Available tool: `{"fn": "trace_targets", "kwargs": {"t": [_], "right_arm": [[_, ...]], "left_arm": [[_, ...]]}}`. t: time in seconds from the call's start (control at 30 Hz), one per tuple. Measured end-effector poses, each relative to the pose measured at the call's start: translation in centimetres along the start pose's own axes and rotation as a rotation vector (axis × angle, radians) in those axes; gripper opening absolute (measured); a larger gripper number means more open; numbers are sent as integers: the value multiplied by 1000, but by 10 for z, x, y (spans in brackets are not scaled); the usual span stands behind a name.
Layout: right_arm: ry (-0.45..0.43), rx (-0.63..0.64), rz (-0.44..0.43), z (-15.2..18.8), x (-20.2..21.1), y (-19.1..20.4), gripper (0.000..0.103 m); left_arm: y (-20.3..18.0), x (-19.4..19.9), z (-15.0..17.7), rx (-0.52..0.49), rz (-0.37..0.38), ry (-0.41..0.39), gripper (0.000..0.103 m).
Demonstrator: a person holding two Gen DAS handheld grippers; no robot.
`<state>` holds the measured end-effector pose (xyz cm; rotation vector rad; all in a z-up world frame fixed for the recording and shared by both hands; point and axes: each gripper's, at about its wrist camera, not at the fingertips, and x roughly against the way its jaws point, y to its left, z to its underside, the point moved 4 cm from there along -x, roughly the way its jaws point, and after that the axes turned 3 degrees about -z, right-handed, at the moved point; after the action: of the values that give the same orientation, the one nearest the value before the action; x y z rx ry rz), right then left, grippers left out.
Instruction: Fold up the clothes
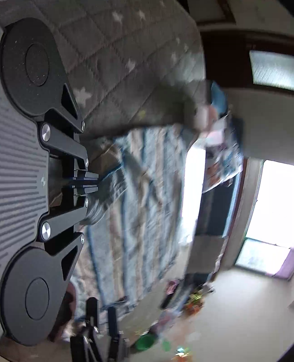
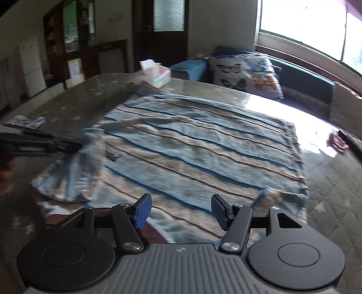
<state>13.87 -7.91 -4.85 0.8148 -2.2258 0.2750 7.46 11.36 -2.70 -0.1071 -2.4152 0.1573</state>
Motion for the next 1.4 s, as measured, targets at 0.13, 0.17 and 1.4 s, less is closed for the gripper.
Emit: {"fn": "trace_targets", "kwargs": {"t": [0.13, 0.17, 1.4], "right_arm": [[16, 59, -142, -6, -4, 27, 39], [21, 81, -174, -7, -7, 35, 37], [26, 116, -236, 10, 7, 55, 10]], "left_arm": [[-2, 0, 0, -31, -4, 10, 5], [-1, 2, -2, -26, -7, 1, 5], [-29, 8, -2, -250, 5, -34, 9]]}}
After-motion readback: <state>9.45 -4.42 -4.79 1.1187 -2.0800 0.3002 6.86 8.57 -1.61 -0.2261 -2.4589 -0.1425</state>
